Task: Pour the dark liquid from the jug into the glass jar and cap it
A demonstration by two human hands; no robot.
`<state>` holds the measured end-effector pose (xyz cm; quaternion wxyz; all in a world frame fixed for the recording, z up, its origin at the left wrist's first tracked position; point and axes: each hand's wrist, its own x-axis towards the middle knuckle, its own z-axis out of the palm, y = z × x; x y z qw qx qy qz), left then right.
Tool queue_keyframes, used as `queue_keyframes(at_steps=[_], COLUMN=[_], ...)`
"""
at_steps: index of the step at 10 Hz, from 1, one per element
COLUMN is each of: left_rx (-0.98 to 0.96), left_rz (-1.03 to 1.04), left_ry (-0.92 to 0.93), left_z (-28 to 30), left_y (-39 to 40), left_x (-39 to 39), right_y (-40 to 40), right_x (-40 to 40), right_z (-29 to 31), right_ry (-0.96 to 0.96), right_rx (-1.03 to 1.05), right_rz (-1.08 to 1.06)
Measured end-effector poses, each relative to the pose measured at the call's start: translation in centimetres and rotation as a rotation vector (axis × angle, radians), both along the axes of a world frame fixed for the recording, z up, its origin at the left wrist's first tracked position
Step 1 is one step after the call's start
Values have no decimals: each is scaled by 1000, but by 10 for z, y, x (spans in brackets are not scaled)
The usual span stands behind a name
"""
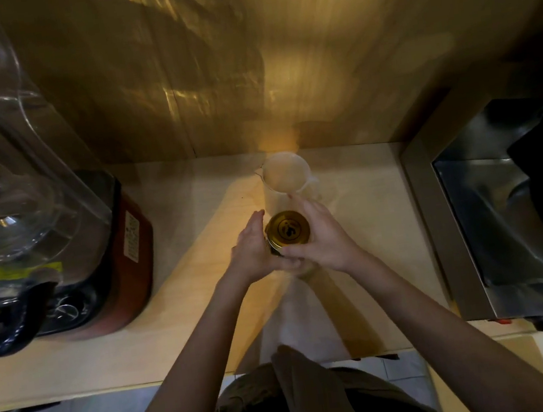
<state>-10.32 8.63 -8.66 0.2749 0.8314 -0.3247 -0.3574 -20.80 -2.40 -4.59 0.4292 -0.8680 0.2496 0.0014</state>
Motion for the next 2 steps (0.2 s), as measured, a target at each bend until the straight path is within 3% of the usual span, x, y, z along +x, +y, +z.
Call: queue_keyframes(at_steps=[1, 2], left_rx=[-26, -181], left_rz=[15, 62], left_ry=[131, 209], left_z=[51, 119], left_y=[-1, -10], left_x=[12, 32], right_y=[8, 1], right_x=[-1, -8], right_z=[48, 119], right_ry=[-244, -687], right_rx=[219, 432], right_rz=[-203, -391])
